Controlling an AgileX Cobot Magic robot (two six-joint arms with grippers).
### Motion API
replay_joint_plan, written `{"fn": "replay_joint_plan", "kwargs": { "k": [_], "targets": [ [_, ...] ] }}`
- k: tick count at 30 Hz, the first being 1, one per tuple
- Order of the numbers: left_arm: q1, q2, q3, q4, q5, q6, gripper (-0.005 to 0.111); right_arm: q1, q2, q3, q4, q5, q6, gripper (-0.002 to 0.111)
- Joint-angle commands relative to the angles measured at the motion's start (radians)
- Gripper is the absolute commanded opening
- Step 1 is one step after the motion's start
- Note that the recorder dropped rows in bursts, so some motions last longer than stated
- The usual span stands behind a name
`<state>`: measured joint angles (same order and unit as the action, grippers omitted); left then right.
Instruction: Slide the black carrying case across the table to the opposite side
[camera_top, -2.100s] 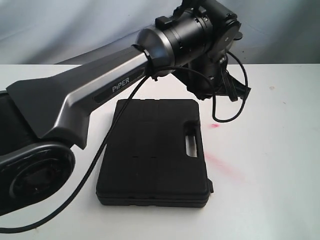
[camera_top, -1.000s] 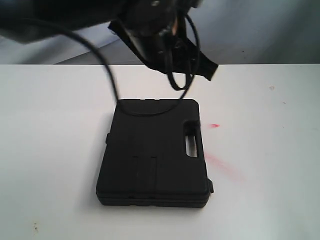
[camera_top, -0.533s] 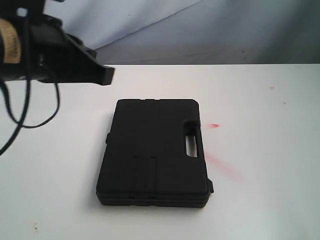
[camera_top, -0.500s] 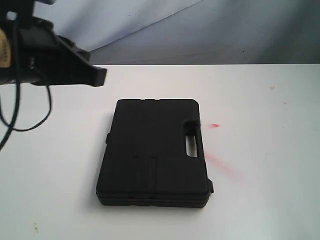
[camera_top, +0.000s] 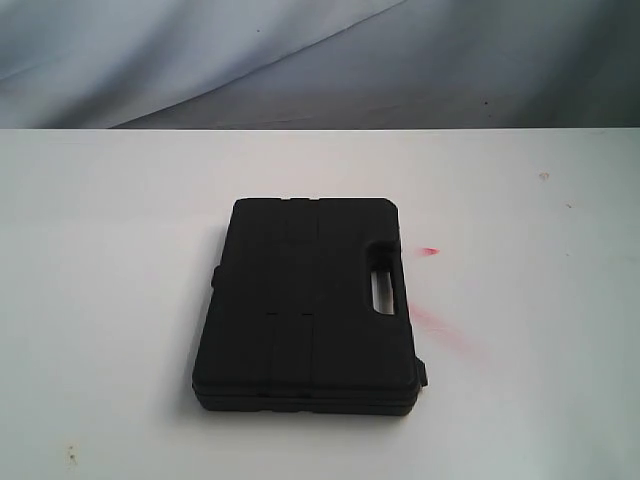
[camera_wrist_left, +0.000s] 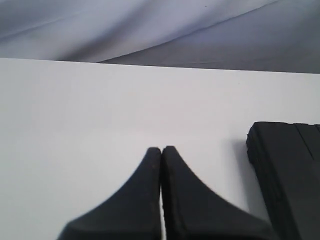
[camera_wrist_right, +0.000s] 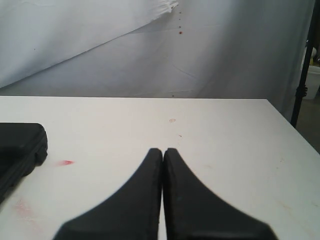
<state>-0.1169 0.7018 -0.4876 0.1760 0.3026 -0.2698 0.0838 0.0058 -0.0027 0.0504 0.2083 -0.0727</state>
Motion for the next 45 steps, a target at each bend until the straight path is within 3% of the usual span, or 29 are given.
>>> {"fn": "replay_joint_plan", "kwargs": {
  "k": [1,5,11,17,22,31,36,39,45],
  "targets": [
    [0.039,-0.161,0.108,-0.056,-0.012,0.014,0.0,-0.002,-0.006,0.003,0.003,0.003,-0.001,0.0],
    [0.039,-0.297,0.204,-0.073,-0.024,0.034,0.0,-0.002,-0.006,0.003,0.003,0.003,-0.001,0.0],
    [0.039,-0.445,0.31,-0.134,-0.044,0.195,0.0,-0.002,-0.006,0.003,0.003,0.003,-0.001,0.0],
    [0.039,-0.56,0.35,-0.148,-0.047,0.2,0.0,-0.002,-0.006,0.003,0.003,0.003,-0.001,0.0],
    [0.039,-0.64,0.406,-0.158,-0.127,0.207,0.0,-0.002,-0.006,0.003,0.003,0.003,-0.001,0.0],
    [0.039,-0.664,0.488,-0.223,-0.196,0.279,0.0,-0.002,-0.006,0.003,0.003,0.003,-0.001,0.0],
    [0.039,-0.664,0.488,-0.221,-0.183,0.36,0.0,-0.002,-0.006,0.003,0.003,0.003,-0.001,0.0],
    [0.039,-0.664,0.488,-0.296,-0.183,0.438,0.0,-0.002,-0.006,0.003,0.003,0.003,-0.001,0.0],
    [0.039,-0.664,0.488,-0.272,-0.088,0.434,0.0,-0.002,-0.006,0.003,0.003,0.003,-0.001,0.0]
  ]
}}
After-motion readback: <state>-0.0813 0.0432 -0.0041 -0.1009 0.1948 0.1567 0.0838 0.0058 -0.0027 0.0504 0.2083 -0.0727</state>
